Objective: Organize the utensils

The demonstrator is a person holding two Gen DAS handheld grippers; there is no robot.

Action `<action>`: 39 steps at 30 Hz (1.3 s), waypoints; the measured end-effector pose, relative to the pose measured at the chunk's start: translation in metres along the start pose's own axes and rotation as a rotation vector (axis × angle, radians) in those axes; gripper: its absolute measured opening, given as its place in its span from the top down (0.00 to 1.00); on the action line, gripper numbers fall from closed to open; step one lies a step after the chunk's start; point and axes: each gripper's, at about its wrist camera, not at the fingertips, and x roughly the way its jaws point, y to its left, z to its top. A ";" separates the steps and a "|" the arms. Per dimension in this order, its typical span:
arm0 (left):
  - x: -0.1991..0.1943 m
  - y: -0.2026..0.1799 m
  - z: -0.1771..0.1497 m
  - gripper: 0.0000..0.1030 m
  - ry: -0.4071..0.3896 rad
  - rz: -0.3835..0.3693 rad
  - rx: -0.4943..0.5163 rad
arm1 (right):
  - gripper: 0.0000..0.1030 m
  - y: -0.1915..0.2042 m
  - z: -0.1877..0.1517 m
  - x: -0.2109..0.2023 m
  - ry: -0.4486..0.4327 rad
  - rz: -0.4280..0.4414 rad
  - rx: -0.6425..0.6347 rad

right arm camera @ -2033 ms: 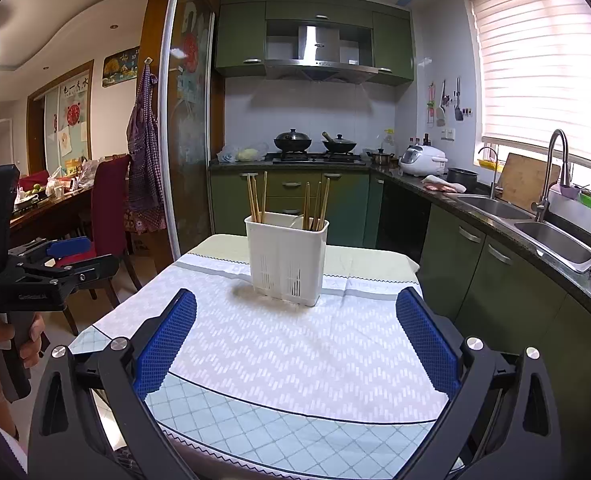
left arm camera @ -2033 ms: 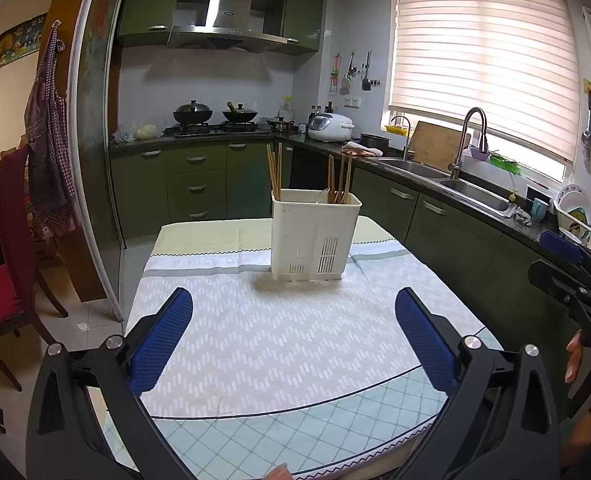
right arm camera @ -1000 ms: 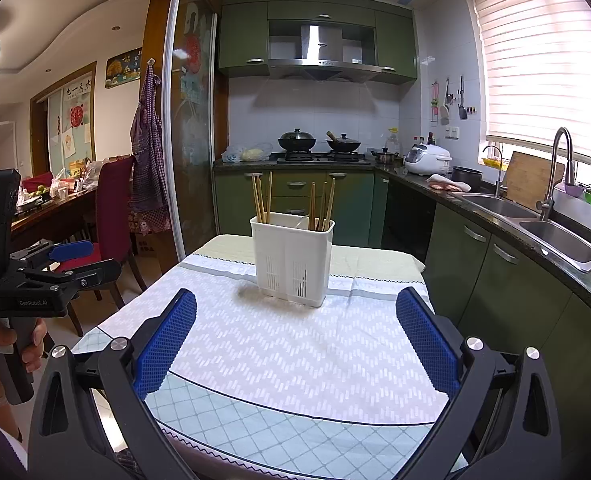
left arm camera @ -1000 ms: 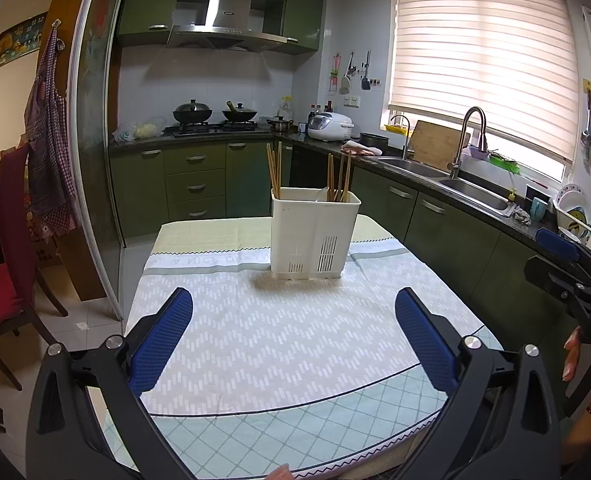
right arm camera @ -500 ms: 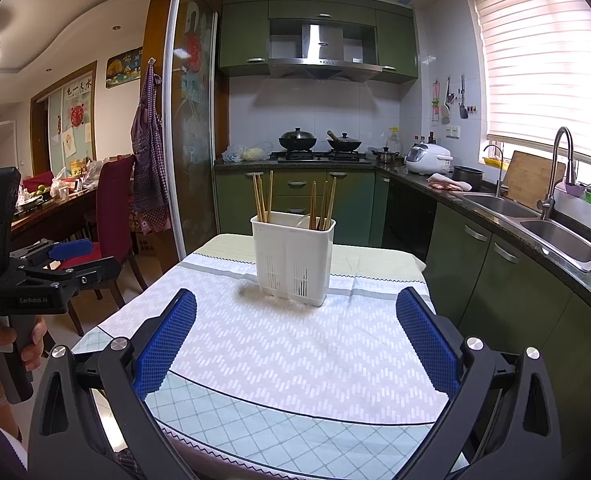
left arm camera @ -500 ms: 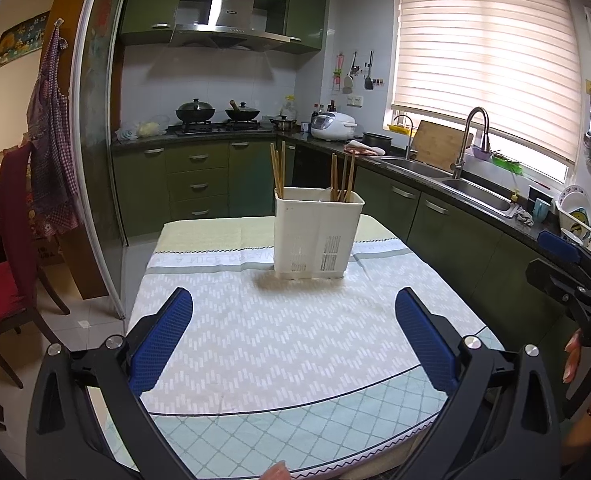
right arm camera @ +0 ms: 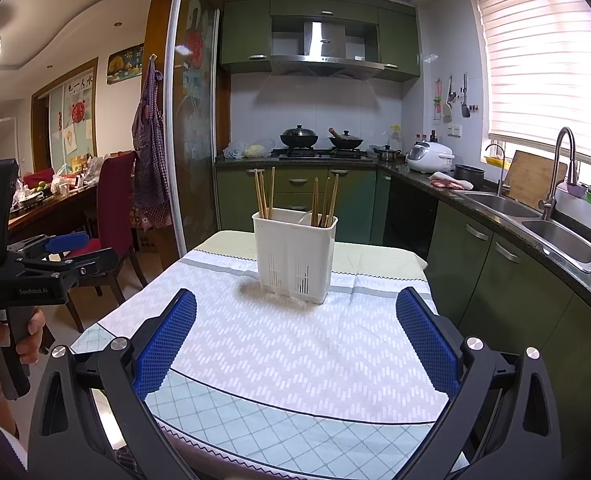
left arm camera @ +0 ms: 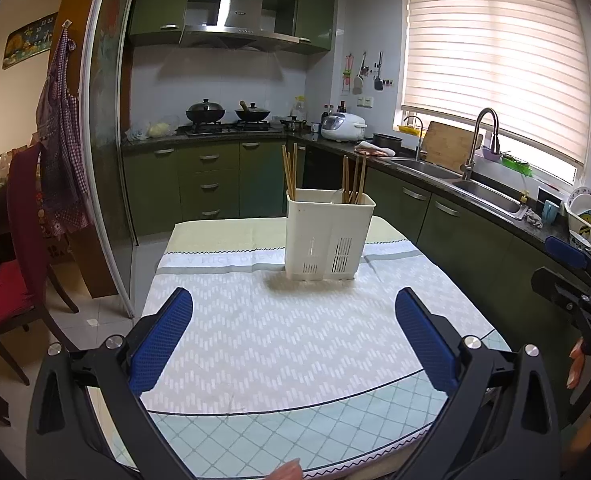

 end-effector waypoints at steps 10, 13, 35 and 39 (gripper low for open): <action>0.000 -0.002 0.001 0.06 0.000 0.008 0.007 | 0.04 0.001 -0.002 0.002 0.003 0.001 0.000; 0.001 -0.002 0.000 0.06 0.007 -0.003 0.004 | 0.04 -0.003 -0.002 0.002 0.003 0.003 0.001; 0.005 0.004 -0.001 0.06 0.015 0.042 0.007 | 0.04 -0.005 -0.007 0.006 0.012 0.007 0.006; 0.011 0.007 -0.004 0.06 0.033 0.041 -0.003 | 0.04 -0.006 -0.007 0.009 0.019 0.006 0.009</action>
